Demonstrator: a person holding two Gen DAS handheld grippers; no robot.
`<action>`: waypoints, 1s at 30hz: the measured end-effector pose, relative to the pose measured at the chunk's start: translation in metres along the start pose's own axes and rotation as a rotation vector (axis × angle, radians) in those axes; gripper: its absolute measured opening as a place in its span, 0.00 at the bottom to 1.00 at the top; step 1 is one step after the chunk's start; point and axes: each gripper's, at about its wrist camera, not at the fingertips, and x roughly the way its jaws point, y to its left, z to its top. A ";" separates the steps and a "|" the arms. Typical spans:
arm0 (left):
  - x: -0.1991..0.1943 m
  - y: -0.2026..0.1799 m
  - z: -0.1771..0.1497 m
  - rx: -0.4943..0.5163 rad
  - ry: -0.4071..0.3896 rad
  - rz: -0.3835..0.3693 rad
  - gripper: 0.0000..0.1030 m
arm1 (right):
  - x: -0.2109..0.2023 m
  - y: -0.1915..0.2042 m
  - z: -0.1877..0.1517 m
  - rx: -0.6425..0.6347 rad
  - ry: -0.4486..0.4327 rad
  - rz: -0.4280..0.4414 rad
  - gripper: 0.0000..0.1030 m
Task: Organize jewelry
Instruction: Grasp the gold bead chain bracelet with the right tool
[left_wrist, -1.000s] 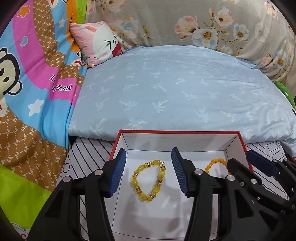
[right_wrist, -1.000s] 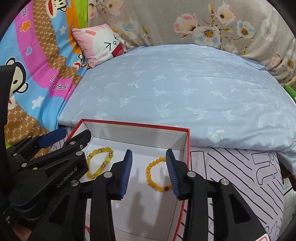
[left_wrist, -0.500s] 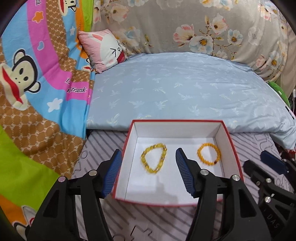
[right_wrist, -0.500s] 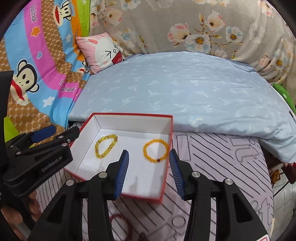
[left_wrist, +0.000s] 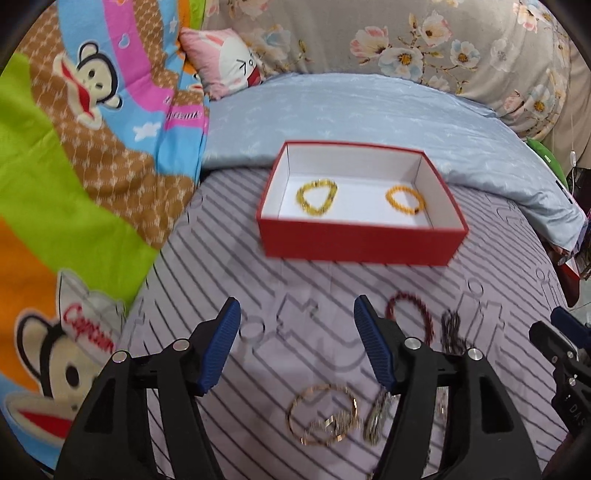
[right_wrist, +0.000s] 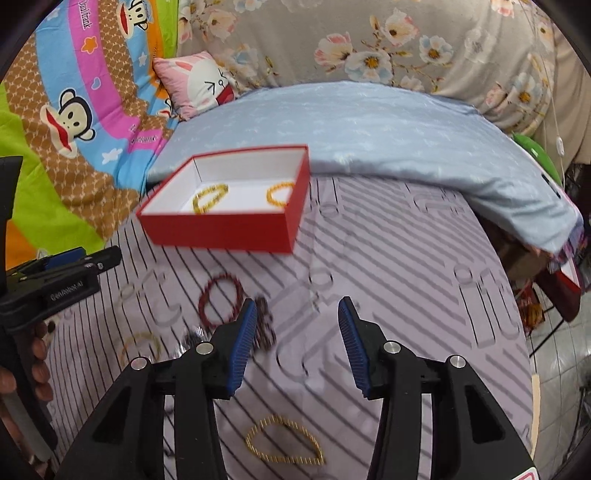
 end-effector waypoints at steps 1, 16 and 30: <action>-0.002 0.001 -0.007 -0.006 0.005 0.007 0.59 | -0.002 -0.002 -0.009 0.000 0.011 -0.005 0.44; -0.014 0.009 -0.086 -0.048 0.099 -0.002 0.59 | 0.003 -0.010 -0.092 0.002 0.147 -0.001 0.44; -0.018 -0.005 -0.115 -0.031 0.155 -0.047 0.59 | 0.012 -0.012 -0.089 0.009 0.157 -0.010 0.39</action>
